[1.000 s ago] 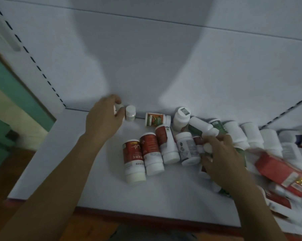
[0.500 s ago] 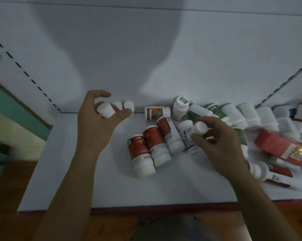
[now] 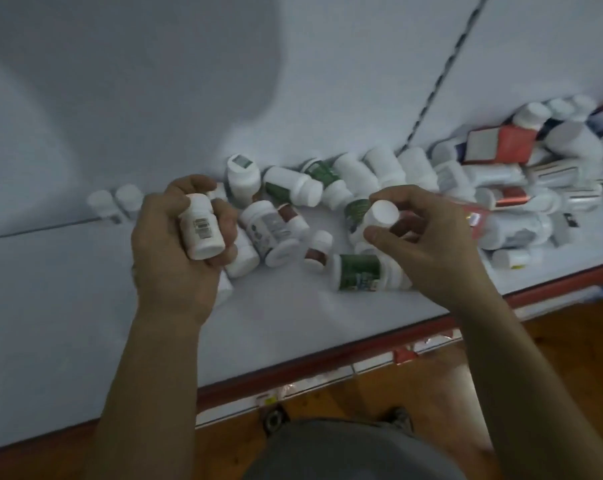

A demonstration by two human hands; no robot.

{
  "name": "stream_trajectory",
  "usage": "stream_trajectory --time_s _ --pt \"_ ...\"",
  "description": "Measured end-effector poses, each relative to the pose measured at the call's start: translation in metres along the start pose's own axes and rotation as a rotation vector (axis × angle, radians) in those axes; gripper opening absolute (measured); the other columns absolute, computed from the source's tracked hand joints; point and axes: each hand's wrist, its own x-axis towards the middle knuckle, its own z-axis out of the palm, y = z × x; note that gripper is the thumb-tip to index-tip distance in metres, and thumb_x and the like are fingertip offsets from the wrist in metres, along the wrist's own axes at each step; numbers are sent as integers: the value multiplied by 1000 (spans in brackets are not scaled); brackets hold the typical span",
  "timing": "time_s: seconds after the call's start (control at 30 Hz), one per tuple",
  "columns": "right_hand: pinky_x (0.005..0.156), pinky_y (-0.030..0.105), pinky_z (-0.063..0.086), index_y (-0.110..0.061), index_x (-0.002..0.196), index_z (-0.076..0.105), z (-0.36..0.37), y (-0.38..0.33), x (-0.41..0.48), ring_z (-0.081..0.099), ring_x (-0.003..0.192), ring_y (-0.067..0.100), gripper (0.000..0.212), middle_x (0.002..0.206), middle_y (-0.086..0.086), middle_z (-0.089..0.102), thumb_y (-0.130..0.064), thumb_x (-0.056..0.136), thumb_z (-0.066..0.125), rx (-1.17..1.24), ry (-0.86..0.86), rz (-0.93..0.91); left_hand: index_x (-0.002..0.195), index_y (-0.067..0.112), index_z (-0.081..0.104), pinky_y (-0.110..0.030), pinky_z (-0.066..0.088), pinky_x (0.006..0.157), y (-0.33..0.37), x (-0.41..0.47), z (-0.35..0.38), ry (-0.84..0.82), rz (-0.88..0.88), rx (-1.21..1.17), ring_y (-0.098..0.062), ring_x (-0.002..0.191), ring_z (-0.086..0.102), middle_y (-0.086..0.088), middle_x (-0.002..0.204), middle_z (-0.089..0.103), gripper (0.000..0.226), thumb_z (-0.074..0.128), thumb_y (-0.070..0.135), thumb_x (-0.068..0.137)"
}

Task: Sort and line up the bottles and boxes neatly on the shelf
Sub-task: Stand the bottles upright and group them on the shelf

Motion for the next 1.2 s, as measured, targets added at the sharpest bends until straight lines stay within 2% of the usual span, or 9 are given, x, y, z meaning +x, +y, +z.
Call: stream_trajectory --time_s 0.07,0.27,0.43,0.63,0.77,0.87,0.93,1.1,1.2 --pt "70 36 59 -22 111 69 -40 13 -7 68 80 15 27 100 -9 71 -15 86 80 -12 97 17 96 12 55 -25 26 46 -19 1 39 -111 -57 -11 -18 58 46 -10 70 51 36 59 29 65" --pt "63 24 52 -29 110 65 -176 75 -42 65 77 3 26 106 -18 66 -21 89 77 -185 265 37 96 14 57 -28 32 54 -93 -16 190 -343 -304 56 -17 70 52 -9 84 60 15 52 19 84" --pt "58 12 46 -33 116 62 -290 147 -81 63 82 -6 31 105 -28 57 -22 91 76 -267 327 110 99 18 61 -24 37 55 -176 -45 299 -372 -364 24 -13 67 55 -2 84 63 13 63 24 88" --pt "70 36 56 -25 121 63 -423 220 -106 64 82 9 29 107 -14 63 -22 94 73 -329 413 203 114 19 62 -23 41 52 -263 -64 443 -383 -442 83 -11 66 58 -3 92 66 21 59 28 95" --pt "66 16 45 -25 123 62 -508 252 -109 62 82 1 30 96 -12 62 -21 95 71 -375 486 213 103 20 65 -27 42 60 -302 -63 538 -479 -430 99 -12 73 60 -1 90 68 16 61 30 90" --pt "70 21 48 -24 123 64 -563 278 -104 63 81 3 30 99 -12 63 -20 94 71 -367 538 225 99 18 66 -28 41 60 -335 -56 602 -558 -459 90 -14 76 58 -3 88 66 14 63 28 89" --pt "71 15 48 -25 120 65 -597 300 -100 64 84 5 27 108 -14 64 -22 95 72 -308 557 219 98 20 64 -27 43 61 -363 -49 645 -574 -462 101 -14 77 60 -2 89 68 9 61 27 95" --pt "76 36 58 -23 113 67 -695 376 -81 68 88 16 27 107 -8 69 -19 89 79 -80 661 262 118 20 58 -24 46 59 -438 -13 762 -630 -416 115 -12 77 61 1 90 66 30 66 31 92" --pt "76 41 59 -25 110 69 -739 418 -66 68 87 16 26 103 -8 70 -15 88 78 -16 683 314 106 19 59 -23 45 56 -471 7 828 -551 -402 39 -9 66 61 0 83 65 12 60 28 98"
